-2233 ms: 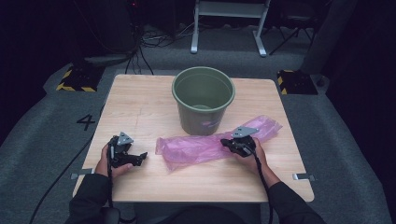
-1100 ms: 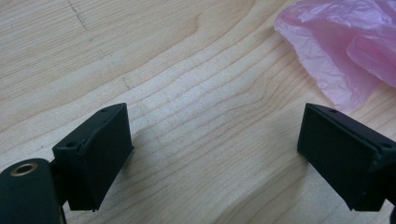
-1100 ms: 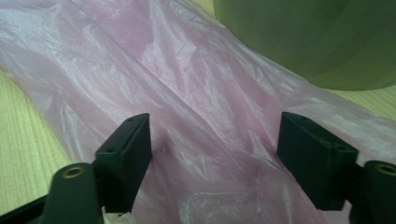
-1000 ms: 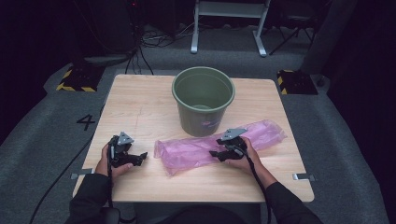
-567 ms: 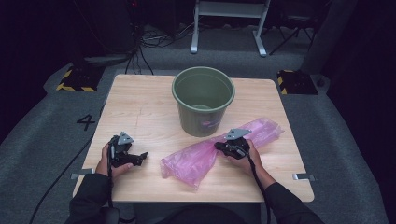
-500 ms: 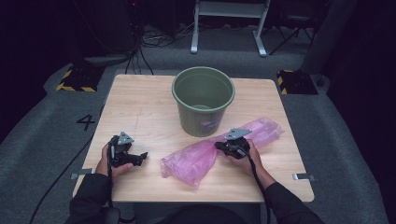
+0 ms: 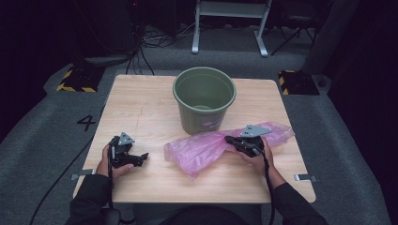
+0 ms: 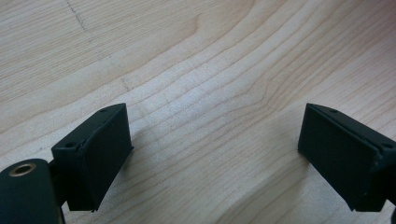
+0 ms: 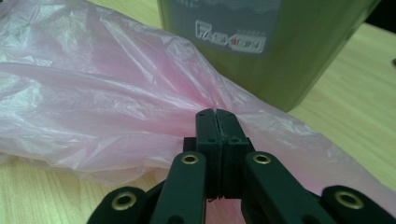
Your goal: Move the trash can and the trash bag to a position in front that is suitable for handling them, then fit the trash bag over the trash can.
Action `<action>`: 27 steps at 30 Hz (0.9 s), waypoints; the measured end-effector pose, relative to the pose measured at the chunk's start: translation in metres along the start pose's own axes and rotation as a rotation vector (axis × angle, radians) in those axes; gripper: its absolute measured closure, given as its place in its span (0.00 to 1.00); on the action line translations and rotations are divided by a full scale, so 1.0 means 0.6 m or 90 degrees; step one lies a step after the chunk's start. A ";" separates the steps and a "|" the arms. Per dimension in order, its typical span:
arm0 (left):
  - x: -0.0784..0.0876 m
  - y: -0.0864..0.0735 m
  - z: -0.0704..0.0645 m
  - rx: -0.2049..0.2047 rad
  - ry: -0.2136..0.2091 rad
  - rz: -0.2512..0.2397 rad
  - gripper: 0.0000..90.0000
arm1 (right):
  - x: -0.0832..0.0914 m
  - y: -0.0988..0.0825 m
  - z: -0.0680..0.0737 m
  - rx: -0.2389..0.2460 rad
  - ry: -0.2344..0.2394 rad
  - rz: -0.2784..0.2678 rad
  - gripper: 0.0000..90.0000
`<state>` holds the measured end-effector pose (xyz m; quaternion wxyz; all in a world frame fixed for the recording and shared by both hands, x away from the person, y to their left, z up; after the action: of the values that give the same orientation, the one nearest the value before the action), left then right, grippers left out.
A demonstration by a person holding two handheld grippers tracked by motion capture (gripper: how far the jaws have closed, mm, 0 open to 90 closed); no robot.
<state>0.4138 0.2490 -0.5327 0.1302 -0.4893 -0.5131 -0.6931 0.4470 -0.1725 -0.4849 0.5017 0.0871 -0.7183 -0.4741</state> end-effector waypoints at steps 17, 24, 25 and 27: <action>0.000 -0.001 0.000 -0.001 -0.001 0.000 0.11 | 0.054 0.028 0.001 0.040 -0.002 -0.087 0.99; 0.000 -0.001 0.001 -0.001 -0.001 -0.001 0.11 | 0.079 0.040 -0.005 0.035 -0.003 -0.119 0.99; 0.001 -0.001 0.001 -0.001 0.000 0.000 0.11 | 0.079 0.040 -0.005 0.035 -0.003 -0.119 0.99; 0.000 -0.001 0.001 -0.001 0.000 0.000 0.11 | 0.084 0.040 -0.007 0.032 -0.006 -0.124 0.99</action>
<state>0.4136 0.2495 -0.5326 0.1295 -0.4893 -0.5127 -0.6935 0.4344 -0.1923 -0.4342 0.4476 0.1671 -0.7206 -0.5026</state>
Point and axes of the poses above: each handheld gripper's, and its own axes: x roughly backward along the jaws, y roughly out of its top, z roughly to its left, the point moved 4 cm from there along -x, roughly forward along the jaws, and after that the axes turned 9 degrees about z, right-handed, at the moved point
